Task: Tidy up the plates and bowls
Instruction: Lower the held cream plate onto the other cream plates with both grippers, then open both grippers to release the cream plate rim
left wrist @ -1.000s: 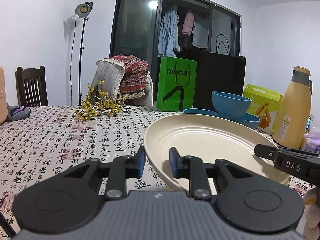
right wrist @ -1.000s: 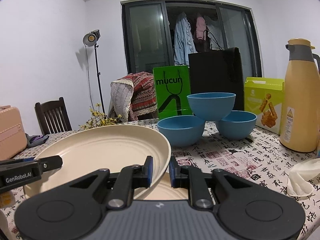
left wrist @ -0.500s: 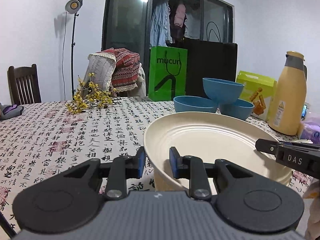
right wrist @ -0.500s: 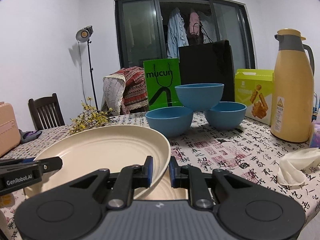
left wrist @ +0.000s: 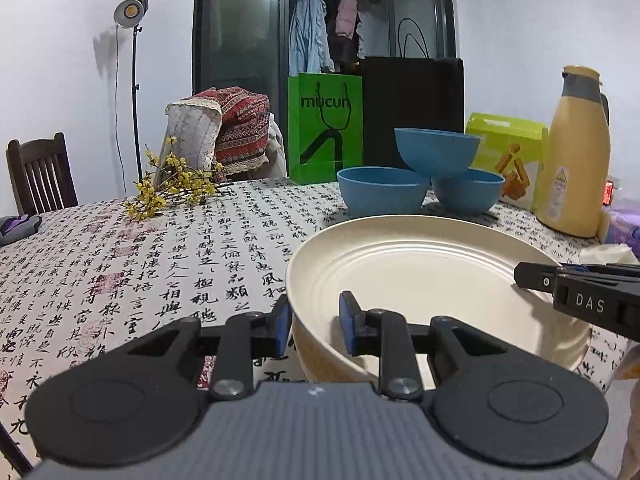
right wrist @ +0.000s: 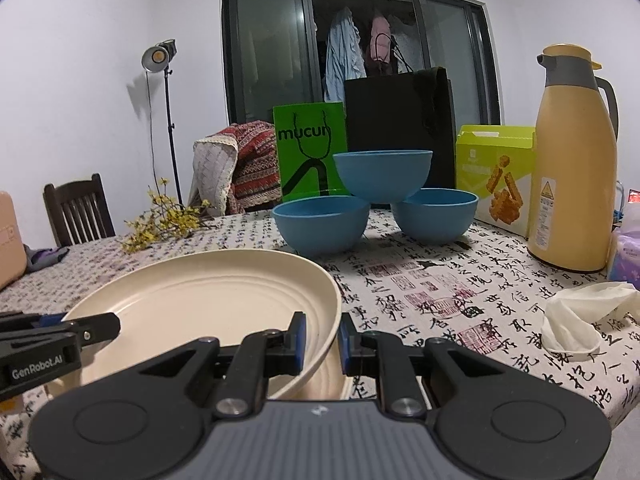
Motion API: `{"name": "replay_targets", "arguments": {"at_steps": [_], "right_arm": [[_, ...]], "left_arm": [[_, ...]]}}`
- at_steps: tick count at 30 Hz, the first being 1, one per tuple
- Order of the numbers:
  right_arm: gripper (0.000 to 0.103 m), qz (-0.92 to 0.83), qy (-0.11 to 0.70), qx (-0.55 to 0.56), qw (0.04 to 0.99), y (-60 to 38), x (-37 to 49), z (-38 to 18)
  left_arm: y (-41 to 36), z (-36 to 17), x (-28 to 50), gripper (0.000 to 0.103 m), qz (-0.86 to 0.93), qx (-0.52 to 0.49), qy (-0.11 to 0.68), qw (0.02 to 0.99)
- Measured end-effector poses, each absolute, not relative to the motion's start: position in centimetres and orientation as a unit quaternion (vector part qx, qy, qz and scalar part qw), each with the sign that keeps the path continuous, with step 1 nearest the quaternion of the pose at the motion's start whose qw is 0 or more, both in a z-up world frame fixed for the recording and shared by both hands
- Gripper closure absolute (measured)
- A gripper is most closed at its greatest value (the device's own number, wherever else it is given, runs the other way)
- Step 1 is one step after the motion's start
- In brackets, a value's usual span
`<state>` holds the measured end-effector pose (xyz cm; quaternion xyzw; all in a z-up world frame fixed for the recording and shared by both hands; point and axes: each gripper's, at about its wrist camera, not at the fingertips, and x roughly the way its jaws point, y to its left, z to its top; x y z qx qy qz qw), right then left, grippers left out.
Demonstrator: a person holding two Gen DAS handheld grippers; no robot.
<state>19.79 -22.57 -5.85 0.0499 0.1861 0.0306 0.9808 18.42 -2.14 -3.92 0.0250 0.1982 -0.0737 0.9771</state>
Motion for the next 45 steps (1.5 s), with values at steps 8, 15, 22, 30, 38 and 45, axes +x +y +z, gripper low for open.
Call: {"name": "replay_targets", "arguments": {"at_steps": [8,15,22,30,38,45], "right_arm": [[0.086,0.026,0.19,0.039,0.981,-22.6,19.8,-6.7],[0.086,0.026,0.194,0.033,0.98,-22.6,19.8,-7.5],[0.086,0.025,0.195,0.032,0.98,-22.9,19.9,-7.8],[0.086,0.027,0.193,0.034,0.98,-23.1,20.0,-7.9],[0.051,0.033,0.193,0.074,0.978,-24.8,19.8,-7.9],[0.0,0.055,0.185,0.111,0.975,-26.1,19.4,-7.7]], "left_arm": [[-2.9,-4.6,18.5,0.077,-0.07,0.049,0.199,0.976],[-3.9,-5.1,18.3,0.077,-0.058,0.089,0.193,0.975],[-5.0,-5.6,18.1,0.076,-0.045,0.131,0.187,0.973],[-5.3,-5.6,18.1,0.063,-0.051,0.129,0.185,0.973],[-3.4,-4.7,17.7,0.017,-0.051,0.069,0.172,0.981],[-1.5,-3.7,17.1,0.0,-0.043,0.025,0.156,0.986]]}}
